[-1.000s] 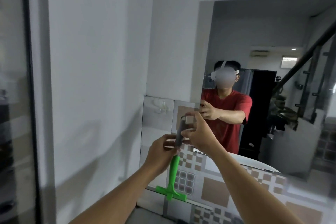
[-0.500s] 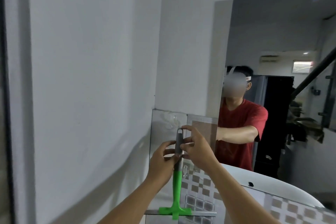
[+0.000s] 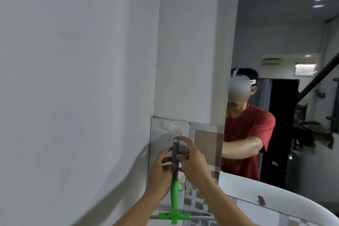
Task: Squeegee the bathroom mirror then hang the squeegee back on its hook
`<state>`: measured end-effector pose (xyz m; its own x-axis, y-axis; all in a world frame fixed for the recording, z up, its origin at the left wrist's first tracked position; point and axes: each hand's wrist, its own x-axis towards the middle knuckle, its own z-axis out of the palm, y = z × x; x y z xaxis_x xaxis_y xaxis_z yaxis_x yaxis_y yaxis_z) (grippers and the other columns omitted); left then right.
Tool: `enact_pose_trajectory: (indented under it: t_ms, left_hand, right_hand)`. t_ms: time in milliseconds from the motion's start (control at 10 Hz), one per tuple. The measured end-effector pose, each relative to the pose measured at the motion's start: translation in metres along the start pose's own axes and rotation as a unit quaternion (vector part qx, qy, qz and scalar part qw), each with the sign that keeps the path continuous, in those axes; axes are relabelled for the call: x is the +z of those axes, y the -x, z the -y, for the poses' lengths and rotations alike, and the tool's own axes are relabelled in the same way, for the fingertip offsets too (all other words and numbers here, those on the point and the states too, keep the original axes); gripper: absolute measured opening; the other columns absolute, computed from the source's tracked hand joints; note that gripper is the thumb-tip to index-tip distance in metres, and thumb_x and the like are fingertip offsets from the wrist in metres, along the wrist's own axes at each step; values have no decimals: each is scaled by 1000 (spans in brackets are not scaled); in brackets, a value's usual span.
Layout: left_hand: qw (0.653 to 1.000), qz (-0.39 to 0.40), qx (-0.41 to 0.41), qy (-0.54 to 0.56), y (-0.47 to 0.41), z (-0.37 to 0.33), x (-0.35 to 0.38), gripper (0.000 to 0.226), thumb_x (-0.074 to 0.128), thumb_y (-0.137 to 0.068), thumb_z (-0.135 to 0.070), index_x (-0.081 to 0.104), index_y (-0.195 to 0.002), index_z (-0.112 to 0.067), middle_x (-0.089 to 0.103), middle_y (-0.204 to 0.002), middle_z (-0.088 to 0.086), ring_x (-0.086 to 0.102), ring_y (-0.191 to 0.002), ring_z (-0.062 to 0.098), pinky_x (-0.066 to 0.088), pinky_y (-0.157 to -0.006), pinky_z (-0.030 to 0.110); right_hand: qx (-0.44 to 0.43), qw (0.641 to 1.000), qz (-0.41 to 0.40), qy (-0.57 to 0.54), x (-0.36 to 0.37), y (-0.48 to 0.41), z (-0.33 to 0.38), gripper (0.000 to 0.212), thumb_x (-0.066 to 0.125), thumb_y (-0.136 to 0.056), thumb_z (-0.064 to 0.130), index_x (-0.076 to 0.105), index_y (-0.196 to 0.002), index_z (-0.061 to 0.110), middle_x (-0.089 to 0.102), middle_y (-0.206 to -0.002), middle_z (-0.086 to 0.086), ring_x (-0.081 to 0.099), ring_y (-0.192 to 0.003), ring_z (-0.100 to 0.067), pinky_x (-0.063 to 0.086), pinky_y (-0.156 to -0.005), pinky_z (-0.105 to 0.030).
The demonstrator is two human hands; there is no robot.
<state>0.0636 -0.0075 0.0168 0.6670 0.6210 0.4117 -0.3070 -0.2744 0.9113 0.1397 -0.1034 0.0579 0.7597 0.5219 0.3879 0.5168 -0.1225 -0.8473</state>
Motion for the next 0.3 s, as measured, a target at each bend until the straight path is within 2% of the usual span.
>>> enact_pose_trajectory:
  t_ms: [100, 200, 300]
  left_hand:
    - [1000, 5, -3, 2, -2, 4, -1, 49, 60, -96, 3, 63, -127, -34, 76, -104, -1, 74, -87, 13, 62, -69, 25]
    - [1000, 8, 4, -26, -2, 5, -2, 49, 61, -96, 2, 61, -133, -29, 75, -108, -3, 72, -94, 11, 59, -70, 18]
    - [997, -6, 18, -76, 3, -4, -3, 52, 68, -94, -8, 55, -135, -36, 70, -120, -5, 65, -107, 9, 53, -75, 13]
  right_hand:
    - [-4, 1000, -1, 13, -1, 0, 1, 61, 58, -96, 4, 47, -136, 49, 73, -98, 4, 72, -85, -11, 65, -72, -34]
    - [-9, 998, 17, 62, -5, 8, 5, 63, 58, -98, 7, 39, -145, 44, 70, -102, 6, 64, -83, 0, 52, -60, -12]
    - [-16, 994, 27, 109, -15, 20, 13, 65, 61, -97, 13, 36, -149, 42, 66, -116, 1, 62, -93, -6, 53, -73, -17]
